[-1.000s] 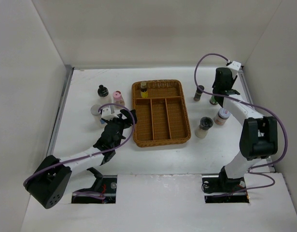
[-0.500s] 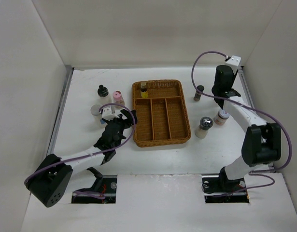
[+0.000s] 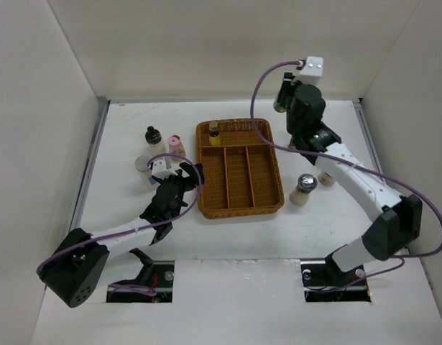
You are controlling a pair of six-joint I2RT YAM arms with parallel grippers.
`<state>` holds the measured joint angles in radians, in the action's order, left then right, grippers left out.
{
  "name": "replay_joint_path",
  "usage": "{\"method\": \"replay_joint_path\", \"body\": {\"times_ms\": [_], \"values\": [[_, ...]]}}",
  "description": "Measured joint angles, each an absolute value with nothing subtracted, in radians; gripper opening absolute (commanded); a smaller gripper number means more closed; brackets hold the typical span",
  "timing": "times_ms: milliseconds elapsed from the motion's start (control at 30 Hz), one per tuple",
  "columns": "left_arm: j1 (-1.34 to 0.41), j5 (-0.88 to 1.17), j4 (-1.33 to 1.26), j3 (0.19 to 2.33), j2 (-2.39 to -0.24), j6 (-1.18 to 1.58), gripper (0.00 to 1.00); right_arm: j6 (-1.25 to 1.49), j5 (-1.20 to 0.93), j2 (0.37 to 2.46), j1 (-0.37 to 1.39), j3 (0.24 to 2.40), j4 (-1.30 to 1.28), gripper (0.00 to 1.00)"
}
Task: Organize the condiment bottles
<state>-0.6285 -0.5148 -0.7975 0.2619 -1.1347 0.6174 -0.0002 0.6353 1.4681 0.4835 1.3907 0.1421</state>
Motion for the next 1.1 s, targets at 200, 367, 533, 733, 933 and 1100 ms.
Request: {"method": "replay_joint_path", "body": {"times_ms": [200,367,533,733,933,1100], "values": [[-0.629,-0.515,-0.798,0.262,-1.134,0.618,0.80,0.042,0.560,1.717,0.575,1.565,0.164,0.26],[-0.628,-0.515,-0.798,0.262,-1.134,0.617,0.80,0.088,0.517,1.909,0.619,1.637,0.149,0.26],[-0.628,-0.515,-0.798,0.262,-1.134,0.617,0.80,0.118,0.496,1.995,0.658,1.637,0.093,0.26],[-0.628,-0.512,-0.798,0.262,-1.134,0.617,0.80,0.154,0.484,2.003,0.680,1.604,0.105,0.27],[-0.628,-0.512,-0.798,0.262,-1.135,0.617,0.80,0.190,0.485,1.967,0.678,1.498,0.208,0.27],[-0.628,-0.512,-0.799,0.262,-1.135,0.617,0.80,0.203,0.484,1.949,0.674,1.472,0.226,0.27]]}}
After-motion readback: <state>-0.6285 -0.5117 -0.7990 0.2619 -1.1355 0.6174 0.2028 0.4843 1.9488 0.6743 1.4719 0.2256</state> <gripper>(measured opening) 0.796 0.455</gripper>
